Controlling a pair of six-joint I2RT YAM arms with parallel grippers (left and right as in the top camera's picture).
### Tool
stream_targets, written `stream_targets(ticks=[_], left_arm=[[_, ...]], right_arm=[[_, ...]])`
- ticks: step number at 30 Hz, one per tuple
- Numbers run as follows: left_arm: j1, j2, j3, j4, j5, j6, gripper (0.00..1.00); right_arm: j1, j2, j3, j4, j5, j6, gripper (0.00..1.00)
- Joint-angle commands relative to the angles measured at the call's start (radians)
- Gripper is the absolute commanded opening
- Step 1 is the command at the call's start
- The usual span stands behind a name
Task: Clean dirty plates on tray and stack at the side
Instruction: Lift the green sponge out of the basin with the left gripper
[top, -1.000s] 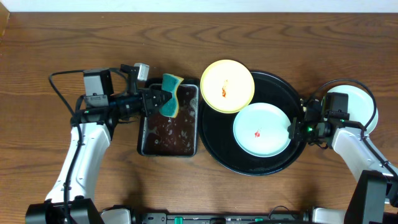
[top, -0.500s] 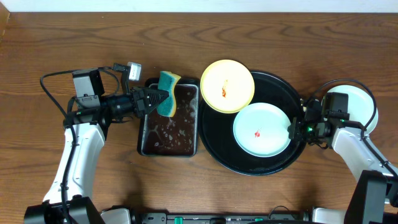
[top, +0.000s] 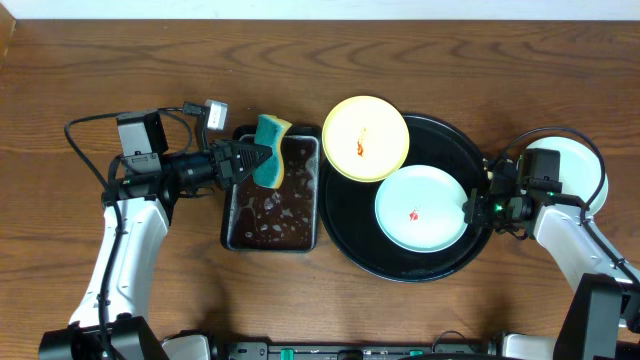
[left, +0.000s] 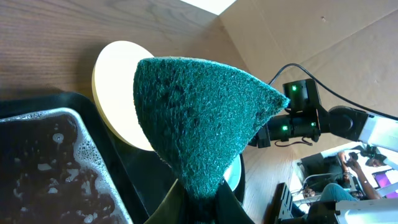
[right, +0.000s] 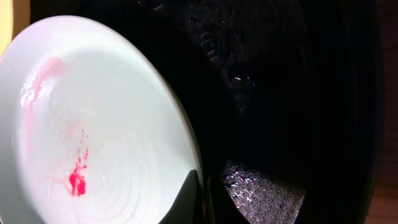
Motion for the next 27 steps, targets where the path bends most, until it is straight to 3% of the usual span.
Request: stream_targets(ticks=[1,27], left_arm=[[0.005,-0.013,0.0,0.006,0.029,0.025,0.07],[0.005,-0.013,0.0,0.021,0.029,0.024,0.07]], right_arm=[[0.012,0.007,-0.005,0.002,-0.011,0.003,0.01],[0.012,0.007,-0.005,0.003,-0.011,0.003,0.01]])
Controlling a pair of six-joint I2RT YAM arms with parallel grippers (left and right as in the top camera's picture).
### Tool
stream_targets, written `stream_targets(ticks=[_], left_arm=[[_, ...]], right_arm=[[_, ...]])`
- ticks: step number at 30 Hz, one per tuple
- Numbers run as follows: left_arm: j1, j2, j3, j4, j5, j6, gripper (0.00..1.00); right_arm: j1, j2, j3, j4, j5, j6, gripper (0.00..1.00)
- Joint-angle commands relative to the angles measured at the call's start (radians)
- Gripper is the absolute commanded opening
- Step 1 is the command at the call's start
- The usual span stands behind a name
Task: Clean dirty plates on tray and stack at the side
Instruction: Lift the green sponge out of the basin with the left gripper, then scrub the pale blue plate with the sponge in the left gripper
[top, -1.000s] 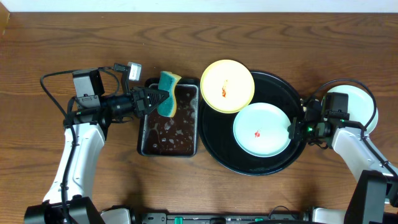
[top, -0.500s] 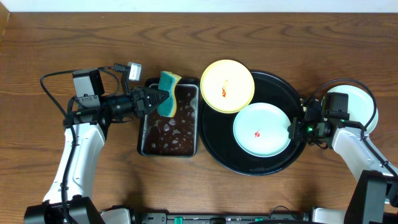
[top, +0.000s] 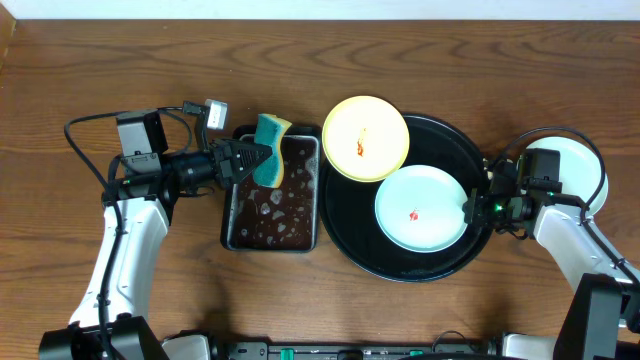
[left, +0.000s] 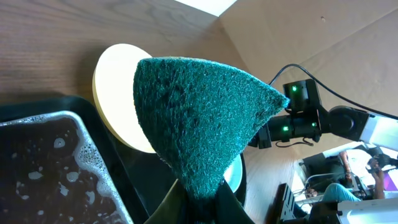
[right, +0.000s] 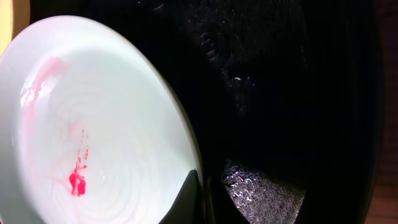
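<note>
My left gripper is shut on a green and yellow sponge, held above the far end of the soapy pan. In the left wrist view the sponge fills the middle, pinched at its base. A yellow plate with a red stain leans on the far rim of the black tray. On the tray lies a pale plate with a red smear. My right gripper is shut on that plate's right rim, and its finger lies over the rim in the right wrist view.
A metal pan of dark soapy water stands left of the tray. A white plate sits on the table at the far right, partly under my right arm. Bare wood lies around both.
Both arms and both plates stand almost where they were. The foam on the pan's water has changed its pattern, and the left wrist view has shifted very slightly.
</note>
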Motion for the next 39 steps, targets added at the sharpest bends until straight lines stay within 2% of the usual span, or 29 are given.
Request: stream_targets(ticks=[1,14,17,22,25,28,31,35,39], left_arm=[[0.005,-0.013,0.0,0.01,0.029,0.024,0.07],[0.0,-0.013,0.0,0.021,0.008,0.024,0.07],[-0.036,-0.013,0.0,0.001,-0.214,-0.022,0.07],[-0.211,0.0,0.0,-0.074,-0.811,-0.108,0.07],[-0.349,0.035,0.0,-0.104,-1.114,-0.16,0.07],[-0.457,0.079,0.001,-0.131,-1.277,-0.195,0.07],[-0.525,0.129,0.042,-0.195,-1.335,-0.199,0.07],[-0.567,0.16,0.148,-0.302,-1.332,-0.198,0.07],[-0.625,0.159,0.264,-0.382,-1.203,-0.199,0.07]], right_arm=[[0.012,0.007,-0.006,0.002,-0.011,0.003,0.01],[0.012,0.007,-0.006,0.003,-0.011,0.003,0.01],[0.012,0.007,-0.006,0.003,-0.011,0.003,0.01],[0.012,0.007,-0.006,0.003,-0.011,0.003,0.01],[0.012,0.007,-0.006,0.002,-0.011,0.003,0.01],[0.012,0.007,-0.006,0.003,-0.011,0.003,0.01],[0.012,0.007,-0.006,0.003,-0.011,0.003,0.01],[0.012,0.007,-0.006,0.003,-0.011,0.003,0.01],[0.012,0.007,-0.006,0.002,-0.011,0.003,0.01]])
